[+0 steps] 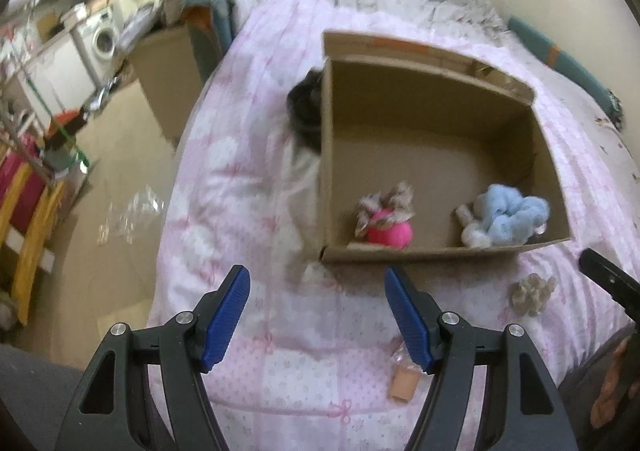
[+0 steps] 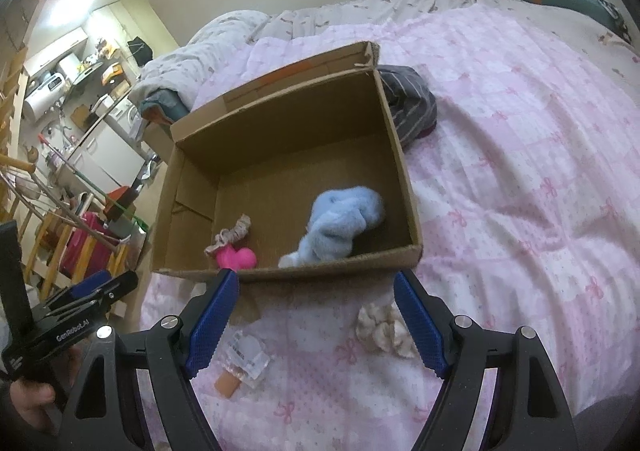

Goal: Organize soft objects
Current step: 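Withdraw both grippers from the box toward the remaining items, then lower the left gripper onto a tan cone sponge and grasp it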

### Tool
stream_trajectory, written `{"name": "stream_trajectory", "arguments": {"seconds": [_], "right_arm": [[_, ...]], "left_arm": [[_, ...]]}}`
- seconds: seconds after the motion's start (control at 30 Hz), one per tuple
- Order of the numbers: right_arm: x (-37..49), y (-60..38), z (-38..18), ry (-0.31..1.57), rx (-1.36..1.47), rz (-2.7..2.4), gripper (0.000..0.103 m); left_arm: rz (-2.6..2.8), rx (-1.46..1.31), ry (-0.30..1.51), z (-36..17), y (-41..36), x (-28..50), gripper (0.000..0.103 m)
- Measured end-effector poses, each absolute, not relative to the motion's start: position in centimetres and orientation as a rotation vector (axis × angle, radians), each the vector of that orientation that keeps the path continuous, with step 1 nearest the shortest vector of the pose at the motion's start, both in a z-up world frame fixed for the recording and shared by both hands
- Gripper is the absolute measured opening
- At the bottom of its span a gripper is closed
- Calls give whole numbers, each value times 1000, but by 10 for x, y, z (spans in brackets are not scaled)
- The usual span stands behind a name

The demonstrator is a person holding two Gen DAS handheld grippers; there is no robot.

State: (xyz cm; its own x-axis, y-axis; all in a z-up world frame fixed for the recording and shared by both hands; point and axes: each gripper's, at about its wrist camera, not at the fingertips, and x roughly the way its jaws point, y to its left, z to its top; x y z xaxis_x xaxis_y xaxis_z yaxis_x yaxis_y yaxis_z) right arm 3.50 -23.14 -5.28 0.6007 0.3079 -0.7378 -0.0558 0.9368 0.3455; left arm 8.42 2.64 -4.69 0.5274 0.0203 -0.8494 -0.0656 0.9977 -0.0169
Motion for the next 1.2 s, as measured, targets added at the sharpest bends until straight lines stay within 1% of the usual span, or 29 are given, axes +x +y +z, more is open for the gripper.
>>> {"name": "stream_trajectory", "arguments": {"seconds": [0.17,0.3,0.43,0.57,0.73,0.8,0.83,0.87,0.9,0.93,0.97,1.0,1.03,1.07,1.2], "right_arm": [[35,-239,-61,942,315,192,85],[38,-246,-70,972,371,173,85],[40,-243,-75,989,369,167,85],[42,-236,-78,1005,350,174,85],[43,-233,-80,1014,344,178,85],[44,-232,-81,1016,350,178,85],[44,-232,-82,1018,352,177,85],[44,-232,-81,1019,350,177,85],[45,-232,-82,1022,348,175,85],[45,-232,-83,1026,346,174,85],[45,-231,-83,1028,345,172,85],[45,-231,-83,1029,344,171,85],[45,-231,-83,1030,345,169,85],[45,-232,-83,1030,346,169,85],[46,-233,-85,1033,353,164,85]], "left_arm": [[76,-147,1124,-68,42,93,67],[25,-185,1203,-85,36,93,67],[-75,-153,1279,-100,14,90,67],[-193,-49,1390,-120,-15,80,67],[-283,52,1447,-137,-43,71,65],[-292,83,1464,-147,-52,71,59],[-287,97,1468,-152,-55,73,47],[-278,108,1467,-154,-57,73,42],[-272,120,1461,-155,-59,74,41],[-273,122,1456,-156,-60,75,37],[-279,115,1456,-155,-60,75,23],[-295,92,1462,-155,-60,75,13],[-310,67,1471,-154,-59,74,9],[-312,62,1463,-150,-58,73,7],[-313,-25,1512,-141,-43,65,5]]}}
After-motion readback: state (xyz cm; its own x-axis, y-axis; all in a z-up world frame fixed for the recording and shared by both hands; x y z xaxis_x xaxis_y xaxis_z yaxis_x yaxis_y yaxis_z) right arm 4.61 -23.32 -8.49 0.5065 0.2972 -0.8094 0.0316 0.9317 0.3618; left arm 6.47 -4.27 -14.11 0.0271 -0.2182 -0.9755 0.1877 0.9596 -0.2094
